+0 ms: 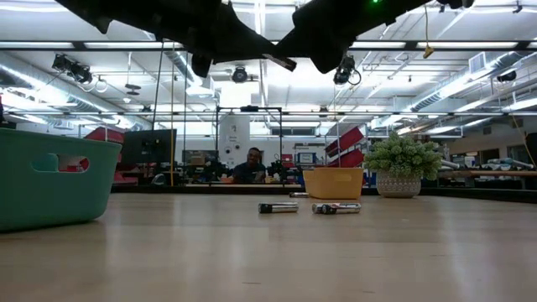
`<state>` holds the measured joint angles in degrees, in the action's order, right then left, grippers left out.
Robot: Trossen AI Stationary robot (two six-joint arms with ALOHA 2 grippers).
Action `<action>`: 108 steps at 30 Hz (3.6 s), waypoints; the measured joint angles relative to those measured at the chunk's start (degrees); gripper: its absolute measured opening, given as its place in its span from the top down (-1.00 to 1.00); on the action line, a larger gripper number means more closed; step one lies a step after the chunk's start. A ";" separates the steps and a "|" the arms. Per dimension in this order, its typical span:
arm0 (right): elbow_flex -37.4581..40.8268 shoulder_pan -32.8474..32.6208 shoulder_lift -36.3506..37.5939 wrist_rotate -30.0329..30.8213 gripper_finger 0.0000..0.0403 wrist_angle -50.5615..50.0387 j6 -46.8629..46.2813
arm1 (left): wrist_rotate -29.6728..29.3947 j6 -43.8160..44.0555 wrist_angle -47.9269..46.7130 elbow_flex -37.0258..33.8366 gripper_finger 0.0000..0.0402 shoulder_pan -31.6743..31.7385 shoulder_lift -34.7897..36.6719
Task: Sort batteries
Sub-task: Put the silver battery into the green bin
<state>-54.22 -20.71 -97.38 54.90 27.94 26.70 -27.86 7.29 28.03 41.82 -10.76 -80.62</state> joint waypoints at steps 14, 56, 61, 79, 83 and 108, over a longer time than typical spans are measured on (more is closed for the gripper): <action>0.00 -2.20 0.00 10.31 0.33 -0.08 0.28 | -8.43 -1.11 -3.63 0.00 0.91 -0.02 0.00; 0.00 -1.18 0.04 23.11 0.33 -0.49 3.52 | 19.00 36.28 -86.03 16.00 0.91 -18.11 9.73; 0.00 -0.91 0.04 23.01 0.33 0.03 3.43 | 22.08 40.92 -88.58 15.98 0.91 -21.44 8.63; 0.02 -0.91 0.06 20.46 0.33 1.18 3.26 | 21.29 41.66 -87.47 15.96 0.67 -23.21 3.15; 0.02 -0.42 0.05 20.32 0.33 3.89 3.89 | 20.32 41.82 -87.47 15.96 0.54 -23.21 3.21; 0.00 13.14 12.88 -33.10 0.47 -22.12 -21.28 | -9.43 24.11 -79.78 15.93 0.37 -22.49 3.21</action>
<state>-54.22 -7.57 -84.51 21.80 5.81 5.42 -37.29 31.39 -51.75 57.76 -33.26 -77.41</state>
